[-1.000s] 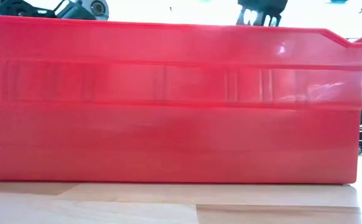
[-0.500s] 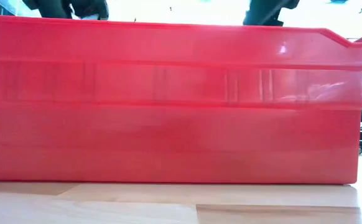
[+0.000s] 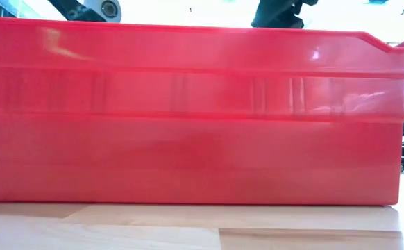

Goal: Sort batteries
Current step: Put the silver battery into the top red bin

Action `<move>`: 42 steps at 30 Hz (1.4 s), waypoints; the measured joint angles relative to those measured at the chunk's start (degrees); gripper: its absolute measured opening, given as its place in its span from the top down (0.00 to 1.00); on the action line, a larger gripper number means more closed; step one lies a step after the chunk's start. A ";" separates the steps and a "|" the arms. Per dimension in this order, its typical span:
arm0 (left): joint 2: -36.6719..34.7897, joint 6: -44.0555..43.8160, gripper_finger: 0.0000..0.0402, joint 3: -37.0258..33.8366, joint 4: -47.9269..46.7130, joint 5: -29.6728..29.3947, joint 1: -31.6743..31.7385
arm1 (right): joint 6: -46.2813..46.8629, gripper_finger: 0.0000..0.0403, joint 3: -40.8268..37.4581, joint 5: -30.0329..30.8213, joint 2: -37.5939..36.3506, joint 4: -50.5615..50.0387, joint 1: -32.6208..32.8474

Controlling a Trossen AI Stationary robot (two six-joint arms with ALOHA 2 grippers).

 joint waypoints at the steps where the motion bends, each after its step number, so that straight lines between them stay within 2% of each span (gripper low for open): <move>1: 1.18 1.48 0.44 0.00 0.04 -1.31 0.31 | 1.30 0.61 0.00 0.09 0.00 0.64 0.13; 8: 3.77 8.62 0.44 0.00 1.94 -10.75 2.97 | 8.54 0.61 0.00 5.31 0.00 5.81 0.81; 17: 5.83 18.50 0.44 -1.52 7.81 -4.91 8.01 | 11.86 0.61 0.00 6.45 0.00 8.97 -0.80; 20: 7.03 16.57 0.46 -1.42 6.84 -1.69 8.83 | 12.28 0.61 0.00 6.60 0.00 9.12 -1.04; 22: 7.41 14.54 0.51 -1.46 6.42 -0.31 8.53 | 12.25 0.61 0.00 6.60 0.00 9.17 -1.00; 24: 7.49 12.98 0.60 -1.48 6.02 1.15 8.00 | 12.02 0.61 0.00 6.62 0.02 9.18 -0.99; 28: 7.49 10.79 0.91 -0.93 4.34 4.89 7.39 | 10.98 0.61 0.00 6.62 0.02 9.18 -0.99; 32: 5.08 7.05 0.93 -0.08 0.42 14.73 7.21 | 10.13 0.61 0.00 4.97 0.02 7.94 -1.00; 37: -4.88 -0.30 0.93 0.24 0.13 22.72 5.39 | 8.65 0.61 0.00 4.50 -2.16 4.02 0.11; 39: -9.57 -4.45 0.93 0.26 0.13 24.13 2.49 | 8.65 0.61 0.00 7.29 -4.01 1.96 1.00; 42: -15.35 -10.96 0.93 0.28 0.41 22.69 -3.26 | 8.71 0.61 0.00 13.12 -7.11 -1.87 2.53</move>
